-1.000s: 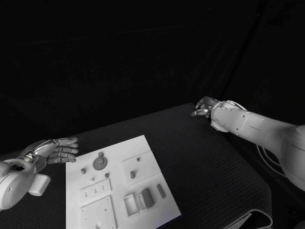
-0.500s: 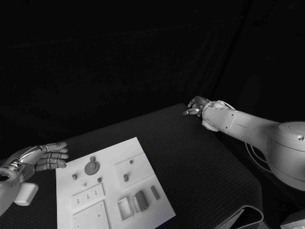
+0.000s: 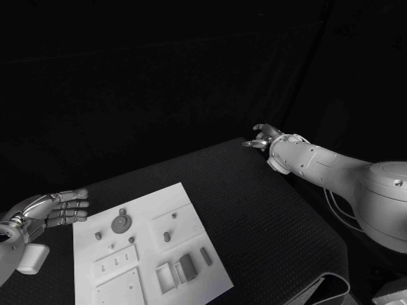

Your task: Assemble the parts on the task board

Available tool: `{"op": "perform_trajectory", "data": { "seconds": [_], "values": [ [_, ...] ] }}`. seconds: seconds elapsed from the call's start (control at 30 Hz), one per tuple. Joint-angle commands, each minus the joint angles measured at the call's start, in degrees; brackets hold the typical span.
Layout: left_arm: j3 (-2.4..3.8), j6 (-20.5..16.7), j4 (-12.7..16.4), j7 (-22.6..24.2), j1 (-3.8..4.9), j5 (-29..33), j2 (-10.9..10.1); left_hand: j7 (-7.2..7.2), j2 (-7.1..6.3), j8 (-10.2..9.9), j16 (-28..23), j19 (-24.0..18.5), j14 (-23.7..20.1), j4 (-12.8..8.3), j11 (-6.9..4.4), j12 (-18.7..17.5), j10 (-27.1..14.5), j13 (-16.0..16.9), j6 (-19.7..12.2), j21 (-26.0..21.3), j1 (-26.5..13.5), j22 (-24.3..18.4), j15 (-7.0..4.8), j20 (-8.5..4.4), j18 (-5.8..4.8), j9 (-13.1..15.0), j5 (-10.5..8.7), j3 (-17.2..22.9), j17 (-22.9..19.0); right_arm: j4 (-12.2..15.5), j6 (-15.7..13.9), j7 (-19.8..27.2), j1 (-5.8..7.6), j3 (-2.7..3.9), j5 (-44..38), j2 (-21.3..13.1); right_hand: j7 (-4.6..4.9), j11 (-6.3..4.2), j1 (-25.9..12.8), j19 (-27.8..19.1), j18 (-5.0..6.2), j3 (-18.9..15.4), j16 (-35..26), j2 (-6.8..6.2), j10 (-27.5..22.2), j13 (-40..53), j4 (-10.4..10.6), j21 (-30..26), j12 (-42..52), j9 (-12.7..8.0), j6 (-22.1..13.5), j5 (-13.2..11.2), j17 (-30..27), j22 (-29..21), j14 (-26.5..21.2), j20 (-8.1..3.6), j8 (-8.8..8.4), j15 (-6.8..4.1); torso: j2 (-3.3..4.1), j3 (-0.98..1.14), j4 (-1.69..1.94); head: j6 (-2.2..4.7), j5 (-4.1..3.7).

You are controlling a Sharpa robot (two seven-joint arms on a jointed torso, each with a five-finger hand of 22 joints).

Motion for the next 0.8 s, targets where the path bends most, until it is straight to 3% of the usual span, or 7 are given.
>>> {"op": "perform_trajectory", "data": {
  "seconds": [0.03, 0.2, 0.43, 0.63, 0.7, 0.73, 0.8],
  "values": [
    [0.05, 0.42, -0.03, 1.71, 0.04, 0.84, 0.12, -0.02, -0.72, -0.12, -0.89, -1.12, -1.0, 0.5, -0.09, -0.32, -0.47, -0.38, -0.48, -0.01, 0.13, -0.48, 0.39, 0.45, -0.09, 0.26, -0.2, 0.05, -0.5, 0.06, -2.97, 4.65, 0.82, 0.02, 6.28, 0.0, 0.06, -0.21, 0.42, -0.39, -1.01, -0.45, -0.02, 0.15, 0.0, -0.17, 0.29, -0.1, -0.32, 3.09, 2.42, 0.21, -0.13, 0.96, 0.03, 0.01, 1.28, -0.57, -0.04, 0.03, 0.09, 0.16, -0.06],
    [0.04, 0.84, -0.12, 1.7, 0.04, 0.86, 0.23, 0.03, -0.91, 0.11, -1.37, -1.62, -1.22, 0.79, -0.16, -0.41, -0.44, -0.66, -0.66, 0.1, 0.21, -0.83, 0.58, 0.7, 0.09, 0.52, -0.2, 0.23, -0.8, 1.0, -2.93, 4.92, 1.68, 0.02, 6.66, -0.07, 0.94, 0.57, 0.66, -0.63, -0.95, -1.05, 0.0, 0.75, -0.01, -0.27, 0.07, -0.08, -0.37, 7.44, 6.28, 0.21, -0.3, 0.97, -0.07, 0.15, 3.43, -0.01, -0.03, -0.04, 0.22, -0.2, 0.02],
    [0.03, 1.31, -0.14, 1.9, 0.04, 0.92, 0.24, 0.22, -1.06, 0.34, -1.77, -1.98, -1.5, 0.95, -0.25, -0.5, -0.45, -0.91, -0.75, 0.13, 0.23, -1.1, 0.61, 0.84, 0.15, 0.75, -0.19, 0.26, -1.05, 4.05, -2.02, 4.9, 1.81, 0.02, 6.49, -0.21, 2.29, 1.83, 0.81, -0.71, -0.95, -1.58, 0.18, 1.12, 0.0, -0.29, -0.13, -0.02, -0.22, 8.13, 6.72, 0.21, -0.45, 0.94, -0.04, 0.26, 4.28, 1.17, 0.0, 0.06, -0.04, -0.3, 0.43],
    [0.03, 1.26, -0.17, 2.22, 0.03, 1.03, 0.28, 0.27, -1.09, 0.58, -2.3, -2.36, -2.03, 1.08, -0.57, -0.71, -0.68, -1.24, -0.89, 0.15, 0.27, -1.42, 0.45, 0.87, 0.08, 0.98, -0.19, 0.27, -1.35, 8.03, -1.69, 5.6, 1.93, 0.02, 6.39, -0.4, 2.38, 1.96, 0.92, -0.76, -0.95, -1.77, 0.27, 1.46, -0.04, -0.29, -0.31, 0.01, -0.11, 8.42, 7.2, 0.21, -0.5, 0.94, -0.05, 0.31, 4.74, 1.39, -0.02, 0.01, -0.07, -0.34, 1.17],
    [0.03, 1.12, -0.21, 2.48, 0.03, 1.23, 0.29, 0.32, -1.0, 0.64, -2.34, -2.42, -2.04, 1.09, -0.61, -0.69, -0.62, -1.27, -0.86, 0.15, 0.28, -1.47, 0.44, 0.86, 0.06, 1.03, -0.19, 0.27, -1.38, 9.52, -2.15, 5.43, 2.07, 0.02, 6.16, -0.38, 2.42, 1.99, 0.95, -0.81, -0.95, -2.12, 0.34, 1.99, -0.05, -0.29, -0.62, 0.05, -0.03, 8.68, 8.04, 0.21, -0.54, 0.96, -0.07, 0.33, 5.32, 1.4, -0.02, 0.02, 0.01, -0.32, 1.29],
    [0.03, 1.03, -0.24, 2.61, 0.03, 1.31, 0.3, 0.47, -0.86, 0.76, -2.36, -2.48, -1.98, 1.08, -0.65, -0.63, -0.49, -1.3, -0.77, 0.17, 0.31, -1.55, 0.43, 0.86, 0.03, 1.11, -0.2, 0.24, -1.4, 10.57, -2.28, 5.51, 2.15, 0.02, 6.06, -0.3, 2.91, 2.4, 1.22, -0.83, -0.95, -2.38, 0.44, 3.37, 0.0, -0.26, -1.13, 0.11, 0.09, 9.19, 10.34, 0.18, -0.55, 1.0, -0.02, 0.27, 6.58, 1.69, -0.02, 0.04, 0.06, -0.25, 1.26],
    [0.03, 0.8, -0.26, 2.79, 0.03, 1.61, 0.31, 0.74, -0.6, 0.98, -2.35, -2.52, -1.84, 1.01, -0.69, -0.54, -0.25, -1.35, -0.56, 0.21, 0.34, -1.64, 0.41, 0.84, 0.0, 1.24, -0.2, 0.15, -1.43, 11.79, -2.35, 5.77, 2.24, 0.02, 6.04, -0.23, 3.48, 2.97, 1.33, -0.92, -0.95, -3.21, 0.56, 4.57, 0.0, -0.24, -2.12, 0.19, 0.24, 9.4, 12.02, 0.15, -0.56, 1.05, 0.01, 0.27, 7.38, 2.27, -0.04, 0.02, 0.13, -0.34, 1.35]
  ]
}}
